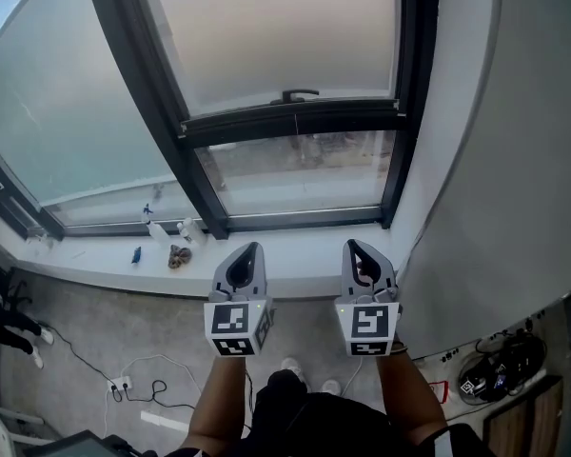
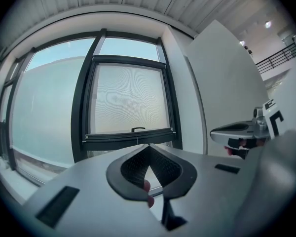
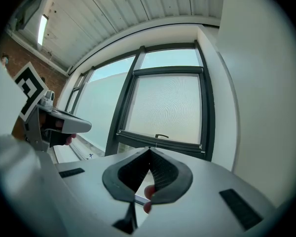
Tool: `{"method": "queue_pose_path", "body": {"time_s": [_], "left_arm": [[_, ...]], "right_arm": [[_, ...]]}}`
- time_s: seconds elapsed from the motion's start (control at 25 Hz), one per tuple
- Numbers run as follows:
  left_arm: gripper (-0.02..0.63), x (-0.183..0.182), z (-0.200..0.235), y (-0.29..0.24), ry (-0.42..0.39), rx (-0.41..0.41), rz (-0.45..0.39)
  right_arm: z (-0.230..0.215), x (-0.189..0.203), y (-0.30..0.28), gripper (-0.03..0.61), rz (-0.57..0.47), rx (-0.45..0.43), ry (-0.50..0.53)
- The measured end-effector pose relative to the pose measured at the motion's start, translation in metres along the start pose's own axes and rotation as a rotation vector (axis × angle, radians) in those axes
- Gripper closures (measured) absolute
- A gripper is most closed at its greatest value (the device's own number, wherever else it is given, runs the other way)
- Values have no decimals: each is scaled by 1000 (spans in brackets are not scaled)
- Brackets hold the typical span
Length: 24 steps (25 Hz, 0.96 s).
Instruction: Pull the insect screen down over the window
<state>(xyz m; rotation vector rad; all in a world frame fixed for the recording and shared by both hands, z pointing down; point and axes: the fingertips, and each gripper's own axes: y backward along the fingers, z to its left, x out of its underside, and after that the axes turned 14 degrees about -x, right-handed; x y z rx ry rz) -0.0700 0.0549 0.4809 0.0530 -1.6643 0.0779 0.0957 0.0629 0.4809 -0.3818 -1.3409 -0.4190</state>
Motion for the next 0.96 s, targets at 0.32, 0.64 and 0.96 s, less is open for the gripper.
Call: {"method": "queue_pose_path", "body": {"time_s": [0.32, 0.64, 0.96], "left_arm": [[611, 1, 0, -1, 13, 6, -1], [611, 5, -9, -3, 21, 16, -4], [611, -2, -6, 0, 75, 40, 6]], "right_arm": [[3, -6, 1, 575, 15, 37, 95], [4, -1, 3, 575, 25, 27, 104], [8, -2, 4, 575, 3, 20, 74]]}}
